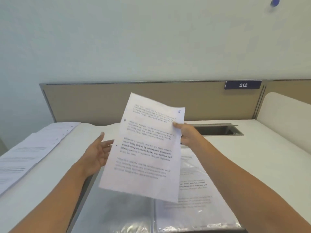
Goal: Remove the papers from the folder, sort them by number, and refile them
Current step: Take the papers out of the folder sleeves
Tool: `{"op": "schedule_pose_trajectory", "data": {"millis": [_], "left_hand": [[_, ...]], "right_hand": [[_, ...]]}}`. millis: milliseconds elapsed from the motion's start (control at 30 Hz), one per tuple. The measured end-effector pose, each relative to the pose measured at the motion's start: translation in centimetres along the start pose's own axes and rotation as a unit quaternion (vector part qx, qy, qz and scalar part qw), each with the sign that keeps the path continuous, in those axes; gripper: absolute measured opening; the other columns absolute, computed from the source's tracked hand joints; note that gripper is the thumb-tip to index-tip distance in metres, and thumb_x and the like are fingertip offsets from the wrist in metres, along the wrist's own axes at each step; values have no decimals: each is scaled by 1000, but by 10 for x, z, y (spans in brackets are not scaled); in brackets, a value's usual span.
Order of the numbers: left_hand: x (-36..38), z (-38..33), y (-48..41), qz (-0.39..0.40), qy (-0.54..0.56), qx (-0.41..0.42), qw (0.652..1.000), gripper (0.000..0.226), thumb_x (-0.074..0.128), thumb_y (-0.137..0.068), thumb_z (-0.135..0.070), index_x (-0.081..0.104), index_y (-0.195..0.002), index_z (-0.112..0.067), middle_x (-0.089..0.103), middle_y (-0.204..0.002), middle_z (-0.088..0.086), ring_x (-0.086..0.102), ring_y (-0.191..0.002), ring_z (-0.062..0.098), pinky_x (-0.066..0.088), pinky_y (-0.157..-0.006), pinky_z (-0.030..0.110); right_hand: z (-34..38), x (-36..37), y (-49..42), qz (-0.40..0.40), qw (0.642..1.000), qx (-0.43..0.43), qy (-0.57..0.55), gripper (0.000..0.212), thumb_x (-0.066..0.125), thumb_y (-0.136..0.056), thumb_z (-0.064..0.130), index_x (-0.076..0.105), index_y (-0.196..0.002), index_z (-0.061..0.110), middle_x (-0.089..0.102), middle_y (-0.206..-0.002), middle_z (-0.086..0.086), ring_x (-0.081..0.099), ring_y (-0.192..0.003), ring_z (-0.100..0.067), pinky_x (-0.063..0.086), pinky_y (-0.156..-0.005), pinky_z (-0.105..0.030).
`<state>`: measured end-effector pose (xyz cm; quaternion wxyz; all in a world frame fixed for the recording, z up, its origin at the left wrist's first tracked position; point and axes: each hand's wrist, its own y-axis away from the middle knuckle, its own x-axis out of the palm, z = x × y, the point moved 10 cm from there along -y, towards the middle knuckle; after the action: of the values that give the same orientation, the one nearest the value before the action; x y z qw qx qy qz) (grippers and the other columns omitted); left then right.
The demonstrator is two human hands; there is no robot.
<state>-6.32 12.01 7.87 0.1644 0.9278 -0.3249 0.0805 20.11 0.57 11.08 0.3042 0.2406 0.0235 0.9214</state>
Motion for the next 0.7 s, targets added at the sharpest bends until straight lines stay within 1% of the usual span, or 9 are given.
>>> {"op": "schedule_pose_trajectory", "data": {"millis": [33, 100, 200, 267, 333, 400, 500, 600, 700], "left_hand": [[2, 4, 6, 12, -40, -5, 999, 47, 38, -94, -50, 64, -92, -11, 72, -73, 7, 68, -59, 18, 52, -57, 26], [7, 13, 14, 23, -116, -4, 993, 38, 43, -95, -40, 66, -97, -10, 73, -83, 9, 69, -67, 19, 55, -59, 27], [9, 28, 22, 5, -161, 3, 987, 20, 51, -95, -19, 66, -101, -7, 73, -92, 13, 70, -72, 22, 58, -64, 31], [4, 40, 23, -27, -145, 4, 989, 14, 52, -93, -2, 65, -98, -4, 74, -82, 12, 71, -68, 22, 59, -62, 32], [-7, 51, 23, -69, -122, 0, 990, 16, 51, -90, 7, 64, -91, -3, 73, -73, 12, 70, -61, 23, 59, -57, 34], [-16, 58, 24, -96, -111, -3, 989, 16, 52, -89, 9, 64, -90, -3, 72, -71, 11, 70, -60, 23, 59, -58, 35], [-23, 61, 29, -118, -108, -2, 987, 16, 53, -88, 9, 63, -89, -4, 72, -68, 9, 69, -58, 23, 58, -57, 35], [-28, 58, 35, -139, -98, 11, 985, 15, 56, -87, 9, 64, -87, -4, 71, -66, 8, 68, -58, 22, 58, -56, 35], [-34, 53, 44, -160, -83, 27, 983, 11, 59, -86, 8, 62, -84, -1, 70, -62, 7, 68, -53, 21, 58, -55, 35]], "right_hand": [[-13, -4, 1, -8, 1000, 15, 8, 34, 40, -97, 0, 46, -131, -5, 51, -134, -21, 52, -119, -36, 43, -91, -46], [-36, -11, 4, -20, 999, 34, 17, 33, 41, -97, -1, 47, -129, -6, 51, -134, -22, 51, -121, -38, 43, -92, -46], [-61, -19, 9, -30, 998, 53, 33, 33, 40, -97, -2, 47, -129, -5, 53, -132, -21, 52, -119, -38, 44, -95, -48], [-73, -23, 15, -32, 996, 60, 54, 32, 42, -97, -1, 47, -129, -4, 55, -130, -18, 54, -117, -36, 45, -95, -47], [-84, -24, 23, -21, 993, 71, 87, 32, 45, -96, 0, 48, -128, -5, 57, -127, -17, 57, -111, -34, 48, -92, -44], [-96, -24, 30, -9, 989, 86, 117, 29, 47, -94, -2, 50, -124, -5, 60, -124, -19, 59, -104, -32, 51, -88, -41], [-113, -28, 38, -10, 984, 109, 141, 21, 47, -92, -9, 53, -111, -3, 61, -119, -20, 60, -97, -30, 53, -80, -35], [-119, -29, 43, -11, 983, 113, 145, 21, 47, -90, -12, 53, -108, -2, 61, -113, -20, 62, -83, -24, 53, -70, -30], [-117, -24, 46, 3, 983, 111, 145, 14, 47, -91, -11, 55, -95, 0, 63, -101, -15, 61, -79, -20, 53, -69, -27]]}}
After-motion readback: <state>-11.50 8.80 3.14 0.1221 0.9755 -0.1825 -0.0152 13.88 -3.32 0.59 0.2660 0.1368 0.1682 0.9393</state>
